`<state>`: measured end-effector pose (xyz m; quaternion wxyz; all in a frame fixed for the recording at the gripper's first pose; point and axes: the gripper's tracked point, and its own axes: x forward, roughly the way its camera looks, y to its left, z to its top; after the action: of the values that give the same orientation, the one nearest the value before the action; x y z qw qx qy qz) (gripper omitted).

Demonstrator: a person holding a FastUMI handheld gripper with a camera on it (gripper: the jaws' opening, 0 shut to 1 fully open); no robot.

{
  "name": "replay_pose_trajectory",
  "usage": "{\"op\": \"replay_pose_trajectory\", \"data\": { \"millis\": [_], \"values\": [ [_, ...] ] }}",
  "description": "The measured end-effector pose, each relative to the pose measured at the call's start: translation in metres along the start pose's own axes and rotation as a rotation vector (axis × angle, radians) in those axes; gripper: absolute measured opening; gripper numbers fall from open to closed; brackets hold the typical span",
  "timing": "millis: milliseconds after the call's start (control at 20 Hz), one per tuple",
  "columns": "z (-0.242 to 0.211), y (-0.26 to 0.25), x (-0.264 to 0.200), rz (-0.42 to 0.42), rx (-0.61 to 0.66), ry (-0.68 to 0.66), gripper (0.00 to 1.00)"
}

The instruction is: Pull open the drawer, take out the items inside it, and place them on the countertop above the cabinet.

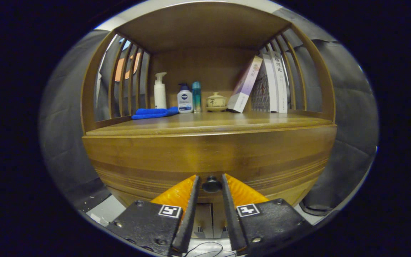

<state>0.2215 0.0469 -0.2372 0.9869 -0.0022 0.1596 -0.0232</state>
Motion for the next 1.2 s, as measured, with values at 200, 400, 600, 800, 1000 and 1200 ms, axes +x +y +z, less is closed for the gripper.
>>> {"op": "replay_pose_trajectory", "data": {
  "millis": [200, 400, 600, 800, 1000, 1200],
  "values": [
    [0.003, -0.003, 0.004, -0.011, -0.016, -0.005, 0.34],
    [0.0, -0.002, 0.003, -0.002, -0.013, 0.004, 0.26],
    [-0.002, -0.003, 0.002, 0.012, -0.023, 0.022, 0.25],
    [-0.007, -0.003, -0.017, 0.016, -0.053, 0.026, 0.25],
    [-0.015, -0.005, -0.044, 0.04, -0.042, 0.043, 0.25],
    [-0.023, -0.007, -0.073, 0.044, -0.044, 0.042, 0.25]
  ]
}}
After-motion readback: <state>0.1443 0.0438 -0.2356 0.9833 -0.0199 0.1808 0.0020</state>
